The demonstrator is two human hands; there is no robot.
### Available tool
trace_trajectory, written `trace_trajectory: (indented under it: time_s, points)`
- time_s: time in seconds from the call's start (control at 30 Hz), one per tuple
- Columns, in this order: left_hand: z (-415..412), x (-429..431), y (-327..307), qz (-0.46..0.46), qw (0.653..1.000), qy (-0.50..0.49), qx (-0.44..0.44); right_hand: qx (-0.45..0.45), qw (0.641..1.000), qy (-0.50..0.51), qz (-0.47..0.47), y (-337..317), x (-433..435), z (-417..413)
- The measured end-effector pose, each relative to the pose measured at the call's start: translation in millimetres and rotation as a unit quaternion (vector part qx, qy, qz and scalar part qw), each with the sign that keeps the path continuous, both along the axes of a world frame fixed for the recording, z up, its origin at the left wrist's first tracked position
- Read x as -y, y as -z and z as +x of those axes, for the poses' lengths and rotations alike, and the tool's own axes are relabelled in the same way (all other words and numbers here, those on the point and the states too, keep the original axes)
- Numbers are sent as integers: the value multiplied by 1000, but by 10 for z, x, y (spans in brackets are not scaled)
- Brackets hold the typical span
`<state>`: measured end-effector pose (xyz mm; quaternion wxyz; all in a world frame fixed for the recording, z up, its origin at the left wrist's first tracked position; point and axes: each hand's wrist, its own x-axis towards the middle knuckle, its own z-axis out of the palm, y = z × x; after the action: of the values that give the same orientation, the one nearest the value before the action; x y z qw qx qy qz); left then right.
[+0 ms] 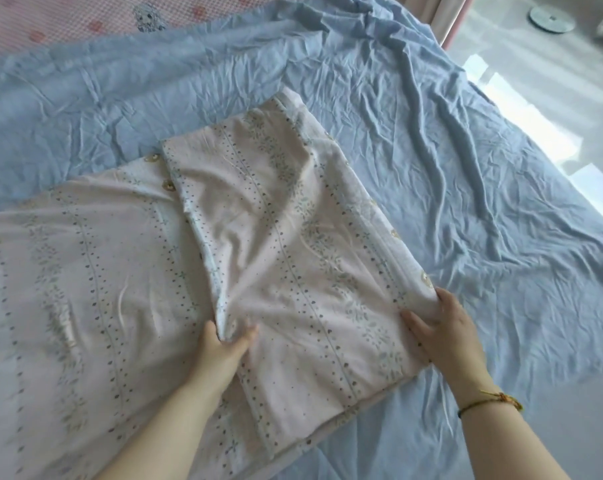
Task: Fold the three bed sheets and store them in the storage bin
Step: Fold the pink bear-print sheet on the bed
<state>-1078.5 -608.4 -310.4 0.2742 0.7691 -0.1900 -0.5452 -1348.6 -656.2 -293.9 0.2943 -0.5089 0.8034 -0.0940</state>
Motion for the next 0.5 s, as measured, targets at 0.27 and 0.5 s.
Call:
trace_trajectory:
  time_s: [0.27, 0.5]
  points:
    - [-319, -250, 12, 38, 998, 46, 36, -36, 999, 18, 33, -33, 110, -218]
    - [-18, -131, 12, 34, 997, 49, 45, -127, 974, -128, -138, 148, -84, 563]
